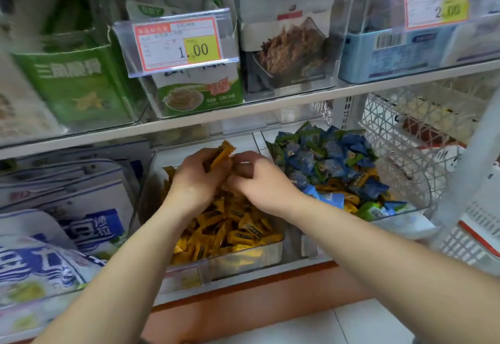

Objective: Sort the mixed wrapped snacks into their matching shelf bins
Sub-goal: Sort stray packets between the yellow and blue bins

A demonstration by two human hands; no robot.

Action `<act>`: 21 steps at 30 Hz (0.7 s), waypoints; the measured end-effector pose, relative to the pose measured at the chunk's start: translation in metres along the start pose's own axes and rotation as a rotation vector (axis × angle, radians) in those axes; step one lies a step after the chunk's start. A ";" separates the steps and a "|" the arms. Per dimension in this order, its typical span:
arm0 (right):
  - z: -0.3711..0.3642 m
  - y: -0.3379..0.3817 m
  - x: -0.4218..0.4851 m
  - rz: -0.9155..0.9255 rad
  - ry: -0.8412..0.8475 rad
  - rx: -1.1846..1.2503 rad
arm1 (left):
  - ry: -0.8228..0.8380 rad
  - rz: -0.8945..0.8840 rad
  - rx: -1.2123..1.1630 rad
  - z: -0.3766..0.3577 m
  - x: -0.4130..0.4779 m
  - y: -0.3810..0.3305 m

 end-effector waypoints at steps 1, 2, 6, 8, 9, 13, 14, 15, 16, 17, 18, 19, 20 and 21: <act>-0.002 0.004 0.000 0.052 -0.005 -0.169 | 0.053 -0.005 0.118 0.004 0.000 0.008; -0.001 0.007 0.000 0.094 -0.023 -0.300 | 0.124 0.014 0.211 0.005 0.000 0.017; 0.024 0.007 -0.003 0.181 -0.091 -0.479 | 0.335 0.122 0.447 -0.004 -0.002 0.036; 0.050 0.002 -0.005 0.184 -0.140 -0.517 | 0.278 0.068 0.413 -0.008 0.002 0.021; 0.066 -0.001 -0.007 0.174 -0.167 -0.532 | 0.247 0.015 0.397 -0.012 0.003 0.009; 0.134 -0.024 -0.016 0.128 -0.254 -0.635 | 0.211 -0.240 0.268 -0.045 -0.004 -0.052; 0.153 -0.033 -0.018 0.104 -0.279 -0.634 | 0.233 -0.284 0.234 -0.057 -0.008 -0.066; 0.171 -0.044 -0.021 0.070 -0.304 -0.619 | 0.262 -0.329 0.215 -0.070 -0.012 -0.078; 0.187 -0.054 -0.024 0.026 -0.321 -0.594 | 0.291 -0.375 0.208 -0.083 -0.015 -0.088; 0.200 -0.064 -0.027 -0.013 -0.324 -0.570 | 0.318 -0.419 0.207 -0.096 -0.018 -0.097; 0.210 -0.074 -0.029 -0.044 -0.313 -0.559 | 0.347 -0.455 0.212 -0.109 -0.021 -0.104; 0.216 -0.082 -0.031 -0.069 -0.284 -0.563 | 0.373 -0.487 0.232 -0.122 -0.022 -0.109; 0.217 -0.090 -0.033 -0.090 -0.238 -0.567 | 0.391 -0.526 0.276 -0.134 -0.022 -0.115; 0.213 -0.096 -0.034 -0.105 -0.173 -0.565 | 0.397 -0.576 0.337 -0.144 -0.020 -0.121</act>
Point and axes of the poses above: each hand's wrist, its own x-axis towards the middle knuckle, its own z-axis out of the back of the hand, y = z × x, the point moved 7 cm from there along x, towards the middle knuckle, and after that the axes turned 11 degrees about -z, right-handed, at the moved point
